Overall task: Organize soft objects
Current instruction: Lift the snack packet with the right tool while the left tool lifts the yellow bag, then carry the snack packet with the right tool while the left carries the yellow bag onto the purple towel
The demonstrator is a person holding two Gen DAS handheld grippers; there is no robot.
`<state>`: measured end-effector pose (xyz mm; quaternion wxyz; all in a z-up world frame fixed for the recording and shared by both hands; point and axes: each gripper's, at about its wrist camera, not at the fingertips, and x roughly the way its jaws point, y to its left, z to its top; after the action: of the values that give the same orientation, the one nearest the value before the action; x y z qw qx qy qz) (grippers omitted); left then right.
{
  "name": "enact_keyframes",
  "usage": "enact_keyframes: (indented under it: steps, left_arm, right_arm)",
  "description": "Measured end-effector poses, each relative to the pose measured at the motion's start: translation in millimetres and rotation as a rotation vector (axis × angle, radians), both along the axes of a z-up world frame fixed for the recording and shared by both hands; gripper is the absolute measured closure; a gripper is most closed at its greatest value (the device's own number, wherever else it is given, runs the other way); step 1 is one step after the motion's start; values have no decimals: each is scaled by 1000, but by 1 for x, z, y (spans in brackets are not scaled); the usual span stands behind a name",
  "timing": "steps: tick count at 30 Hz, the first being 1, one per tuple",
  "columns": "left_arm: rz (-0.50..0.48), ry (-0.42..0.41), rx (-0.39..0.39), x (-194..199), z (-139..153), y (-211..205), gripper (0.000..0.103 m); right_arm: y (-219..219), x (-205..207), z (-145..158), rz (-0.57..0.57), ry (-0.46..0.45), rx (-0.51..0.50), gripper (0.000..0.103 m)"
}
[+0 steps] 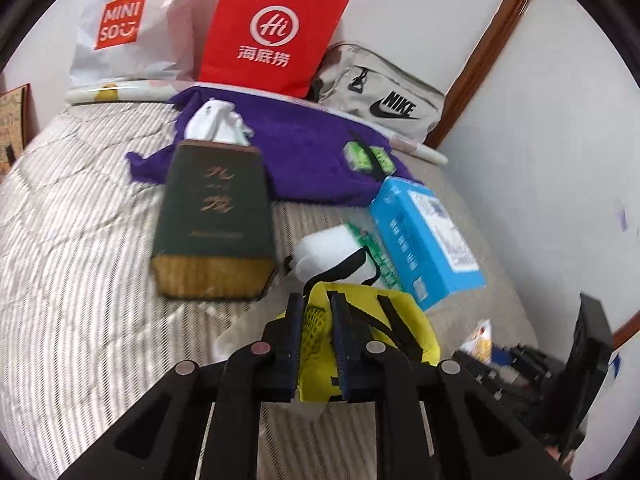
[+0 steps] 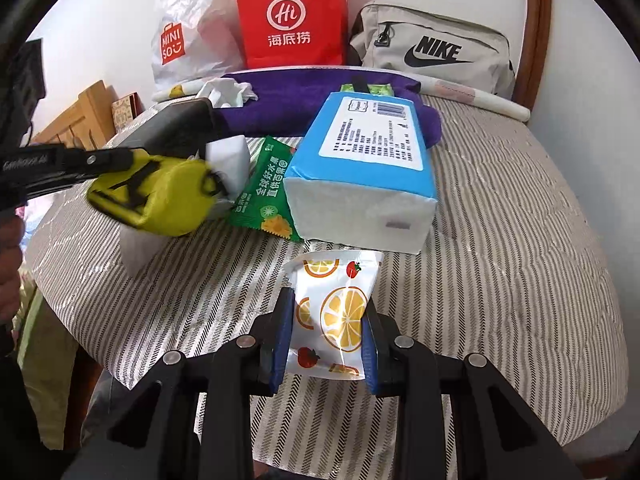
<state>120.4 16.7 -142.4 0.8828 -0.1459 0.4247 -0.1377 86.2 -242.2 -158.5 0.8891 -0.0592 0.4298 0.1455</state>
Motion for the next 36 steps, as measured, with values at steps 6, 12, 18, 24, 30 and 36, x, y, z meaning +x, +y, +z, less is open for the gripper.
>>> enact_keyframes:
  steps: [6, 12, 18, 24, 30, 36]
  left_arm:
    - [57, 14, 38, -30, -8, 28, 89]
    - [65, 80, 55, -32, -33, 44, 88]
    - [61, 82, 186, -36, -45, 34, 67]
    - [82, 63, 187, -43, -51, 37, 59]
    - [34, 63, 140, -43, -47, 37, 81]
    - [69, 57, 21, -46, -26, 58, 81]
  right_arm:
    - [1, -5, -1, 3, -4, -21, 73]
    - [5, -4, -8, 15, 9, -26, 72]
    - [5, 1, -18, 19, 42, -24, 72]
    - [6, 9, -21, 11, 47, -19, 70]
    - [7, 12, -16, 11, 46, -25, 72]
    - [3, 5, 13, 37, 13, 9, 73]
